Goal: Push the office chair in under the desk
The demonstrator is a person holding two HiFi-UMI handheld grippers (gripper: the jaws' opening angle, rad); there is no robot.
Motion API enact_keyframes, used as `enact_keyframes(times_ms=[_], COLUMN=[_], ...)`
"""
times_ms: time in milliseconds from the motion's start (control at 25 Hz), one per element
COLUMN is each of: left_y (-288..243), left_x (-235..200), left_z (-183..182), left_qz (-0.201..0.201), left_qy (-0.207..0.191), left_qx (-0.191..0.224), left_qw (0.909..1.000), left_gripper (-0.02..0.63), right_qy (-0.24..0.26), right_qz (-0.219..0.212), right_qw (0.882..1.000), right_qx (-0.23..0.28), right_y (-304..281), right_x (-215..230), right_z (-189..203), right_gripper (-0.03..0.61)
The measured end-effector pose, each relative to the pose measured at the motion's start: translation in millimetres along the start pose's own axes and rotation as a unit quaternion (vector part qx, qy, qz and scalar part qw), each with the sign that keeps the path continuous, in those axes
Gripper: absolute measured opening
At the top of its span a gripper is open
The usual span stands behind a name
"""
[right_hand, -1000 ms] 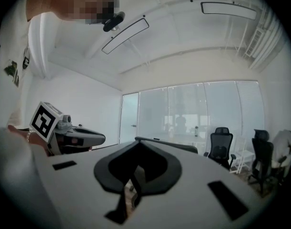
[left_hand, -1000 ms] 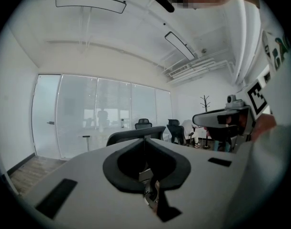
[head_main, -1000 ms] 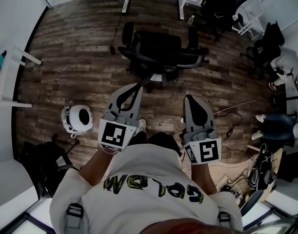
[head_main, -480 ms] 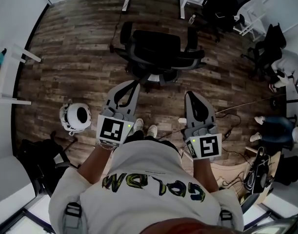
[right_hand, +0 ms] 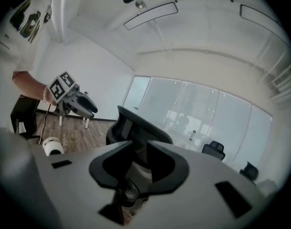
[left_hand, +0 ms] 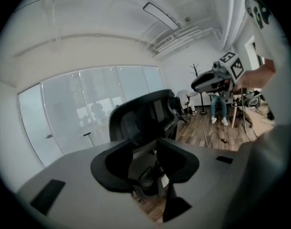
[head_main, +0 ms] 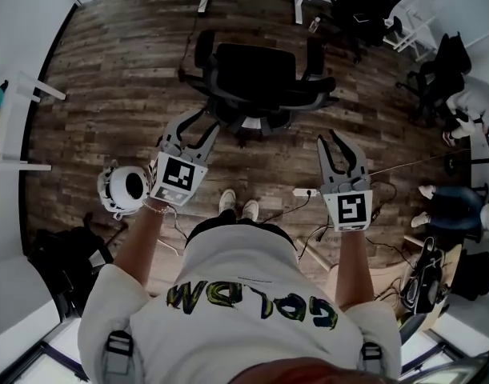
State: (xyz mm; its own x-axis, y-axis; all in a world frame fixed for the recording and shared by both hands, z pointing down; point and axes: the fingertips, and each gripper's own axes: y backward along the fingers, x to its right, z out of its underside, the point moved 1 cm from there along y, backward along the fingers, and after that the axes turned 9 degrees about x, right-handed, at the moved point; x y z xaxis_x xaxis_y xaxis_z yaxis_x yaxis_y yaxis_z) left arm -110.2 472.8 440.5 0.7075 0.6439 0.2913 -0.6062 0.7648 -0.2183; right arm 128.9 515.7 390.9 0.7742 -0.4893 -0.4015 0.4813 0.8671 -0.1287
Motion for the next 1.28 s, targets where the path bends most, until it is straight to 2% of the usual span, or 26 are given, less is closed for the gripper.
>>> enact_keyframes(times_ms=[240,520,760,960,1000,1040,1080,1280], left_y=[-37,-78,-109,-131,-134,-136,-137,-141], left_x=[-41,-71,-86,-86,-86,-86,-86,-92], left_z=[49,106,139,158,160,161,161,162], left_qz=[0.009,0.040,0.069,0.086,0.085,0.086,0.088,0.100], left_qy=[-0.087,-0.170,-0.214,-0.246,-0.254,-0.262,-0.265,-0.258], left_qx=[-0.062,-0.138,-0.172,-0.189,-0.191,-0.193,-0.194,-0.189], left_qw=[0.9942,0.9748,0.9590,0.9470,0.9443,0.9419,0.9403,0.9422], left_gripper=[0.196,0.241,0.259,0.261,0.257,0.209,0.205,0.198], right_qy=[0.064,0.118,0.161,0.175,0.178,0.182,0.185,0.185], right_qz=[-0.025,-0.079,-0.127,-0.140,-0.136,-0.130,-0.126,-0.131], right_qw=[0.997,0.982,0.964,0.955,0.955,0.955,0.956,0.954], right_qx=[-0.047,-0.126,-0.172,-0.196,-0.195,-0.193,-0.191,-0.194], right_y=[-31,-68,-99,-121,-125,-128,-130,-137], right_x=[32,53,56,54,54,55,56,58], right_z=[60,134,177,209,213,214,215,218], right_gripper=[0.150,0.225,0.262,0.262,0.249,0.193,0.167,0.163])
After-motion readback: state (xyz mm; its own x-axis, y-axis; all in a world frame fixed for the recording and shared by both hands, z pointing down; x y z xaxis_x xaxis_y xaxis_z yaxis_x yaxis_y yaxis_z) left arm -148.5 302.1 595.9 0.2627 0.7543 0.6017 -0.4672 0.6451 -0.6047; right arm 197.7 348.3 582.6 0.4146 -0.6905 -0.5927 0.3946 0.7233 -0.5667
